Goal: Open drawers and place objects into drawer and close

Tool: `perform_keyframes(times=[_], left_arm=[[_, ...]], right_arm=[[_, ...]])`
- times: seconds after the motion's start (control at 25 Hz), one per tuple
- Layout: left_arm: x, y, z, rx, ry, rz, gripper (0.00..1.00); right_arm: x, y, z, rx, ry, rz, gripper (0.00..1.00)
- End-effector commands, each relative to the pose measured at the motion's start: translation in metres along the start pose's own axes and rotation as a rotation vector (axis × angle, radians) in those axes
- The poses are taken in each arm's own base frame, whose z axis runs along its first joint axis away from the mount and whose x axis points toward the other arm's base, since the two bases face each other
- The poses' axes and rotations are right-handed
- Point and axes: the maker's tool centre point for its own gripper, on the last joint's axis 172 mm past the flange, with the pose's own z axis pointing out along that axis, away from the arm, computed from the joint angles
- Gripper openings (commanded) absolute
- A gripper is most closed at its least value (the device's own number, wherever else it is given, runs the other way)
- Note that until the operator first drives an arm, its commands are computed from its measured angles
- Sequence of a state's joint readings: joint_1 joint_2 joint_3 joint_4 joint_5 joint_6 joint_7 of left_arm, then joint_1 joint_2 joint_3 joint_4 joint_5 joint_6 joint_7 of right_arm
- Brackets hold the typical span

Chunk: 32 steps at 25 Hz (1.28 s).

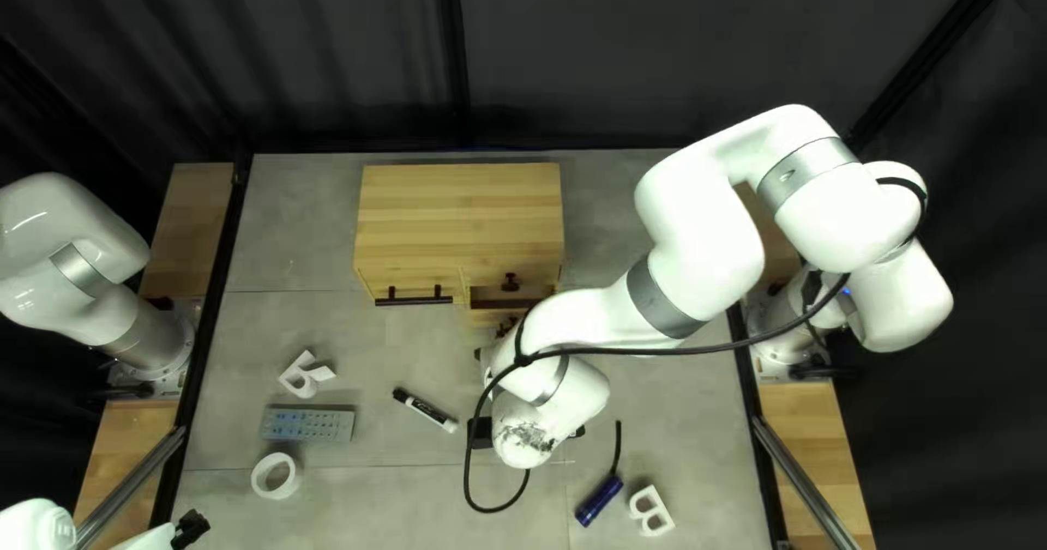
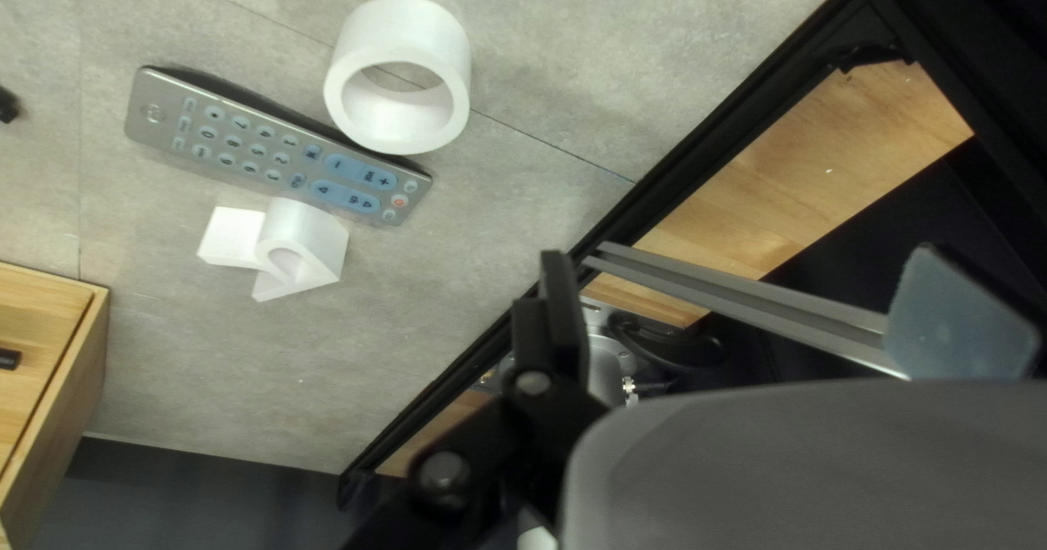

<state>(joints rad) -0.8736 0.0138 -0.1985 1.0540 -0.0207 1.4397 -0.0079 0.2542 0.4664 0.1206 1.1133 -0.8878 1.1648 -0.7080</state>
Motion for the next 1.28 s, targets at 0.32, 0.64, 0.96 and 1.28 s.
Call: perform_keyframes(times=[0.32, 0.64, 0.96, 1.28], left_arm=[[0.0, 0.0, 0.0, 0.0, 0.0, 0.0, 1.0], [0.0, 0.0, 0.0, 0.0, 0.0, 0.0, 1.0], [0.0, 0.0, 0.0, 0.0, 0.0, 0.0, 1.0], [0.0, 0.0, 0.0, 0.0, 0.0, 0.0, 1.0]], right_arm=[[0.003, 0.001, -0.004, -0.002, -0.008, -0.008, 0.02], [0.005, 0.004, -0.009, -0.005, -0.014, -0.014, 0.02], [0.009, 0.005, -0.013, -0.006, -0.016, -0.018, 0.02], [0.013, 0.009, -0.025, -0.016, -0.011, -0.015, 0.02]])
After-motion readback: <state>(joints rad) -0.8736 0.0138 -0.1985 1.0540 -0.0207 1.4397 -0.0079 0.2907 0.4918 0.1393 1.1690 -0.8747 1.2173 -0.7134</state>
